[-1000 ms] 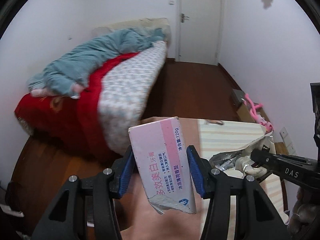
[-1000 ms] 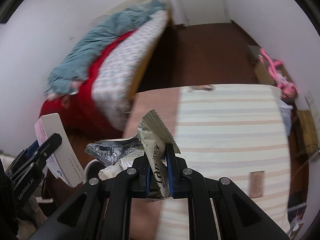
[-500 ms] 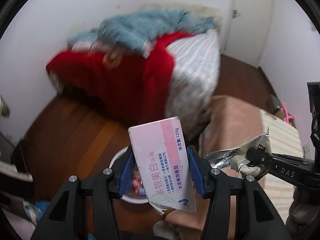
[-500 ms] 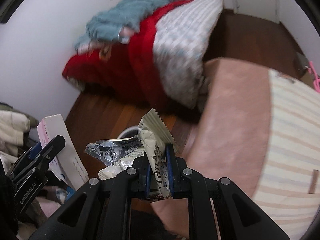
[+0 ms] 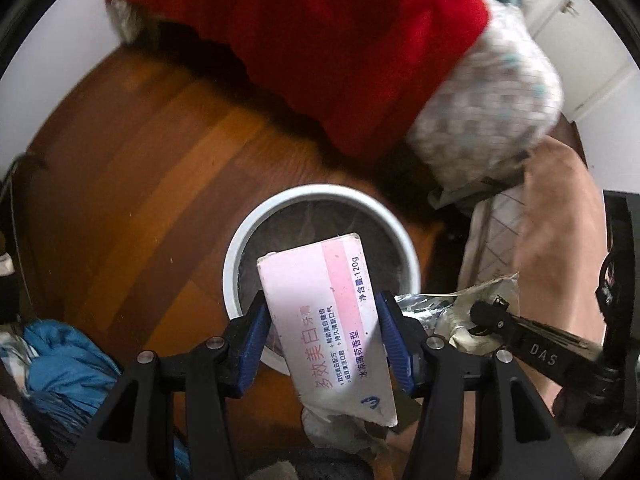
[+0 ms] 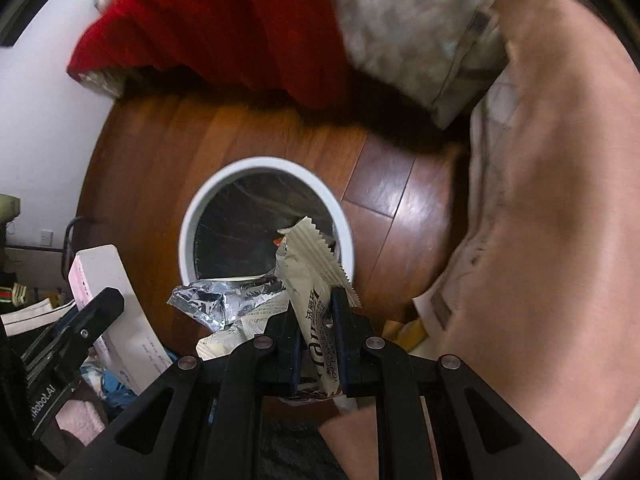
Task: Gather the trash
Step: 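Carry the white box with the left tool while the right tool carries the silver wrapper to the bin, then release the white box from the left tool while the right tool releases the wrapper into the bin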
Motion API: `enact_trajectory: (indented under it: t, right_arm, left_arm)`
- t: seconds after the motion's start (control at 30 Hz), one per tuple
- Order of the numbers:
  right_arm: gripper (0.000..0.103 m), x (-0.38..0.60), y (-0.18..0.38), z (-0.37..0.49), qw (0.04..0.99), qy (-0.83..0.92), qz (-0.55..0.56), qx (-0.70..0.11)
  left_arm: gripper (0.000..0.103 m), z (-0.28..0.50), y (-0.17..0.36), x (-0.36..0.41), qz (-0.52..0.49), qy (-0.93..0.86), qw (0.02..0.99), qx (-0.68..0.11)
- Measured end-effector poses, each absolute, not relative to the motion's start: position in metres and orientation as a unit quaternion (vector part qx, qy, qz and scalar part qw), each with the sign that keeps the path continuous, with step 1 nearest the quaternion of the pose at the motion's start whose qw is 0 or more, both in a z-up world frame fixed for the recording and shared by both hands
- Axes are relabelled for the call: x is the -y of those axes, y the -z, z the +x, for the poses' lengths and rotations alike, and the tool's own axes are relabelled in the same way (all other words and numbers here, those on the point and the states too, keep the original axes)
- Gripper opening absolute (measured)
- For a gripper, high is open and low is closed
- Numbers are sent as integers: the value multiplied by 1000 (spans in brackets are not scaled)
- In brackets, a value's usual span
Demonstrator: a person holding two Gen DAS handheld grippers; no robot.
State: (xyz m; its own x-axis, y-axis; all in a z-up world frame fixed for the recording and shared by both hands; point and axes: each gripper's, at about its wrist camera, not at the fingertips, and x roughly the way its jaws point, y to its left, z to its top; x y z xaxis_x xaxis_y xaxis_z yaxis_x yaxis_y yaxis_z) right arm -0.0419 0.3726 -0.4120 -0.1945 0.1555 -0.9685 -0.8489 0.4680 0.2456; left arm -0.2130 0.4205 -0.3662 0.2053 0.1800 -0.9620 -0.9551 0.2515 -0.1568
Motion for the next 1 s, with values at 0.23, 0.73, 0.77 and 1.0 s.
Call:
enact_trajectory:
  t: [0.23,0.73,0.77,1.0]
  right_arm:
    - [38,-408,457,-55,549,-431,-286,-657]
    - [103,-393,411,-69,555,-479,-326,-597]
    - [103,-388,404,-70,557,-481,-331,-591]
    - [103,-361,357,-80,557,-505,-329,-572]
  left_arm:
    - [96,-239,383,-442,-463,-460,617,-440]
    - [96,-278,357,-404,-427,-515,596,-444]
    - [96,-278,353,-399,-425,-514,598,-445]
    - [96,-275,318,-374,-416,-502,617,-441]
